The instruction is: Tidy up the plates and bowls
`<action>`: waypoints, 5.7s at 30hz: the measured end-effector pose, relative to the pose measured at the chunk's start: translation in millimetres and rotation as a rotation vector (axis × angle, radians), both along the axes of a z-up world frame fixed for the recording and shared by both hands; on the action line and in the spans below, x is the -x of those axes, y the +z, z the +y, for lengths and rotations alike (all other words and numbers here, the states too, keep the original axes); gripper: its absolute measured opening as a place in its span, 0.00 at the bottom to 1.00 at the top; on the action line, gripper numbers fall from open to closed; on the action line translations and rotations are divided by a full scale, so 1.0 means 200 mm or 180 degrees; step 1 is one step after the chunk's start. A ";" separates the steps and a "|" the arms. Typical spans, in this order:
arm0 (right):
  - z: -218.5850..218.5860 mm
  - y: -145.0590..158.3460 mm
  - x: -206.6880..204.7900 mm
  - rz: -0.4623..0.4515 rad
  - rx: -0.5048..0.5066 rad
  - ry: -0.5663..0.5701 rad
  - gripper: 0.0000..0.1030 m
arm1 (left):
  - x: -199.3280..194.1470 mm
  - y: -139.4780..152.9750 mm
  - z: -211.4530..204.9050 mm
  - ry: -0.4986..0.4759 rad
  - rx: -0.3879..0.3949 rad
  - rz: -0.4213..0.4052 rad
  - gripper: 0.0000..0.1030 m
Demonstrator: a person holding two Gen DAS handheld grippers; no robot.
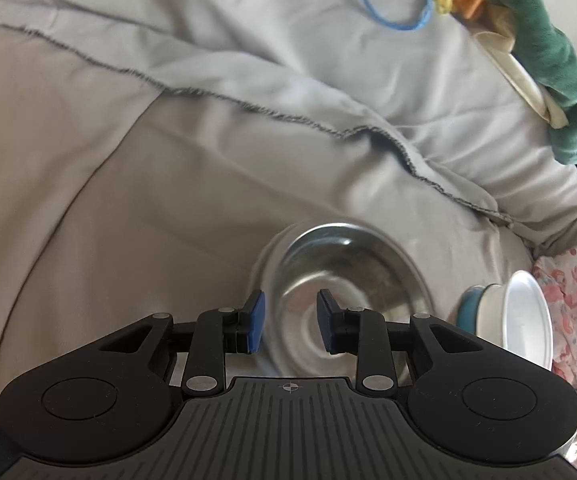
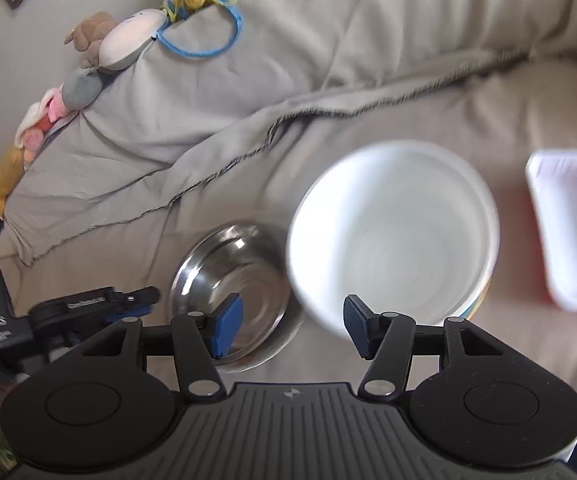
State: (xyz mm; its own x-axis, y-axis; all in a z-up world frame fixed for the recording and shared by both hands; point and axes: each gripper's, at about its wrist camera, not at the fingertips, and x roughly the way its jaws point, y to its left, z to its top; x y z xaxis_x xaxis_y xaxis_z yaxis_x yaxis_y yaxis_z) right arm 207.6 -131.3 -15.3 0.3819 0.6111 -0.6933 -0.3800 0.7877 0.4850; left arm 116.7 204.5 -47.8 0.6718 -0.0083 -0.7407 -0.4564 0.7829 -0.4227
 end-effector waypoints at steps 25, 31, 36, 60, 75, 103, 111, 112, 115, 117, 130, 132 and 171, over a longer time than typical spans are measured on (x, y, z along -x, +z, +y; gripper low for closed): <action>0.53 -0.40 0.04 0.0365 0.0440 0.0027 0.64 | -0.09 -0.33 0.09 -0.0133 0.0498 0.0077 0.29; 0.58 -0.39 -0.02 0.0381 0.0340 0.0087 0.64 | -0.14 -0.33 0.16 -0.0016 0.0495 0.0052 0.29; 0.59 -0.41 -0.01 0.0302 0.0371 0.0179 0.64 | -0.12 -0.34 0.18 0.0034 0.0554 0.0023 0.27; -0.15 0.09 -0.07 -0.1113 0.0172 -0.0312 0.67 | -0.11 0.24 -0.38 -0.0646 -0.0071 -0.0513 0.29; -0.39 -0.21 -0.47 -0.0789 0.0292 -0.0683 0.54 | -0.54 0.14 -0.68 -0.0978 -0.0133 -0.0198 0.29; -0.28 -0.51 -0.47 0.0241 -0.0041 0.0064 0.58 | -0.62 -0.25 -0.75 -0.1027 0.0326 0.0459 0.36; -0.23 -0.48 -0.50 0.0397 0.0175 0.0199 0.59 | -0.58 -0.25 -0.71 -0.1010 0.0505 0.0398 0.39; -0.22 -0.48 -0.50 0.0446 0.0251 0.0227 0.59 | -0.57 -0.24 -0.71 -0.1018 0.0499 0.0394 0.39; -0.17 -0.45 -0.54 0.0657 0.0431 0.0283 0.60 | -0.53 -0.23 -0.71 -0.1022 0.0485 0.0427 0.39; -0.17 -0.44 -0.55 0.0783 0.0394 0.0299 0.60 | -0.48 -0.22 -0.70 -0.1019 0.0459 0.0439 0.39; -0.22 -0.50 -0.38 0.0172 -0.0018 0.0275 0.62 | -0.37 -0.20 -0.72 -0.1051 0.0238 0.0437 0.51; -0.23 -0.49 -0.38 0.0040 -0.0001 0.0243 0.64 | -0.38 -0.21 -0.71 -0.1015 0.0261 0.0443 0.54; -0.32 -0.43 -0.08 -0.0096 0.0091 0.0186 0.47 | -0.27 -0.25 -0.82 -0.1190 0.0303 0.0473 0.53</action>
